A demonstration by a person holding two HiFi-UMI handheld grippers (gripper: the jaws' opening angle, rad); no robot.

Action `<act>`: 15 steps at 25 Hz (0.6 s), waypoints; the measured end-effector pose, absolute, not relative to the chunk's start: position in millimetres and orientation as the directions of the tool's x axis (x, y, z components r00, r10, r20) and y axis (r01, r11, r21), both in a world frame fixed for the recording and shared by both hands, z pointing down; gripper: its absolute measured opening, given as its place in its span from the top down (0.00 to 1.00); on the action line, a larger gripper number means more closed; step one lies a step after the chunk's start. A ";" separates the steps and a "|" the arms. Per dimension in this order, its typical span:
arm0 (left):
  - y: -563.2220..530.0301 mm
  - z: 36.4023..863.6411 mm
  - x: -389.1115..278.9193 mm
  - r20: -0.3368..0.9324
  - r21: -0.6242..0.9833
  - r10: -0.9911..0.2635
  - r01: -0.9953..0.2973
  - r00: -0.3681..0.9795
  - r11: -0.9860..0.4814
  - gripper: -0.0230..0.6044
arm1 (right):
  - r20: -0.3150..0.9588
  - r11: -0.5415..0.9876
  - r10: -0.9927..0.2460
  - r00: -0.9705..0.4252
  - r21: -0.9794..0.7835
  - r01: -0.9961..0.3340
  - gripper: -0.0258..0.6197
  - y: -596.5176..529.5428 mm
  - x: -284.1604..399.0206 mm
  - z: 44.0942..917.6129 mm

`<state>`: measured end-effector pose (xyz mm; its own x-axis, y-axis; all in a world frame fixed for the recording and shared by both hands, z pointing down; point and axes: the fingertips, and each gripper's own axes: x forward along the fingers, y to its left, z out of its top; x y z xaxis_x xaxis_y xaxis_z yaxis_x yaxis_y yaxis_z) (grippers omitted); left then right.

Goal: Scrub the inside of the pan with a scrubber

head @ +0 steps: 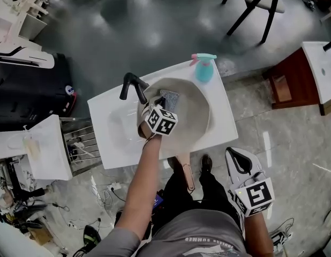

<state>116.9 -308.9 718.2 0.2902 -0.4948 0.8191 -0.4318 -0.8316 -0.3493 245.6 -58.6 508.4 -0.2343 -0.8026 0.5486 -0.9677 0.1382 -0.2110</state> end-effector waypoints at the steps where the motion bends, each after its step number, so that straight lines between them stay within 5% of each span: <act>1: -303.4 720.6 112.5 0.827 -0.349 -0.486 -0.421 0.283 -0.837 0.92 | 0.547 0.147 -0.802 -0.241 -0.209 -0.967 0.96 -61.5 242.6 507.0; 15: -215.9 758.2 146.5 0.887 -0.192 -0.291 -0.288 0.359 -0.938 0.92 | 0.565 0.124 -0.796 -0.217 -0.200 -0.972 0.96 -57.2 247.0 516.7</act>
<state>146.5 -215.9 758.2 0.3589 -0.2912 0.8868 -0.2875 -0.9384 -0.1917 247.0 -57.2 516.7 -0.2173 -0.7958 0.5652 -0.9720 0.1236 -0.1997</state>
